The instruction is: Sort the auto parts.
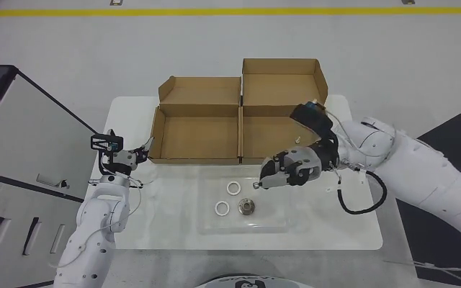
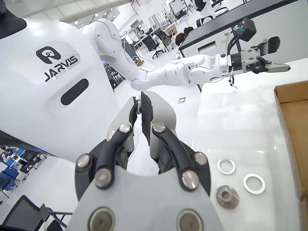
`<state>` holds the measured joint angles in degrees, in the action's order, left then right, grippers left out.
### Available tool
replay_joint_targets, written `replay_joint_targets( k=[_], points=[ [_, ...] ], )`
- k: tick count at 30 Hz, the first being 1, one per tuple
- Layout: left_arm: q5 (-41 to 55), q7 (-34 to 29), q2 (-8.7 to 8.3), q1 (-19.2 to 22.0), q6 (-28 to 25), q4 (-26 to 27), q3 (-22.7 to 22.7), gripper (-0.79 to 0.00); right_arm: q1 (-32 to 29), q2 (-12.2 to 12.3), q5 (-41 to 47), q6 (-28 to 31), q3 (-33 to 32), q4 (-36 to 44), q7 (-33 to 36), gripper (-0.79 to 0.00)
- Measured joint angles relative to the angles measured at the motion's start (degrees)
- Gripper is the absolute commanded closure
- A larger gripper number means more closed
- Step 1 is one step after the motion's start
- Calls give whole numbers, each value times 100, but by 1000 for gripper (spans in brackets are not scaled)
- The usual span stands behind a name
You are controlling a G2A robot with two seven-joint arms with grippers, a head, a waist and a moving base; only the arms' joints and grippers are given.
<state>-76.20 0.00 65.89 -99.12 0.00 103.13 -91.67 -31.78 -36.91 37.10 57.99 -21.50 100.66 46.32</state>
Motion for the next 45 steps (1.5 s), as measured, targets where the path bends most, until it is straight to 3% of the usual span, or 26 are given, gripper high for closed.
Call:
replay_joint_targets(
  k=[28,33,40,45],
  points=[
    [0,0,0,0,0,0,0,-785,-1,0,-1,-1,-1,1,-1,0],
    [0,0,0,0,0,0,0,-785,-189,-27,-123,-61,-167,64,-287,0],
    [0,0,0,0,0,0,0,-785,-509,-87,443,1,-540,195,-361,0],
    [0,0,0,0,0,0,0,-785,-818,-212,1122,1,-1054,376,-8,0]
  ],
)
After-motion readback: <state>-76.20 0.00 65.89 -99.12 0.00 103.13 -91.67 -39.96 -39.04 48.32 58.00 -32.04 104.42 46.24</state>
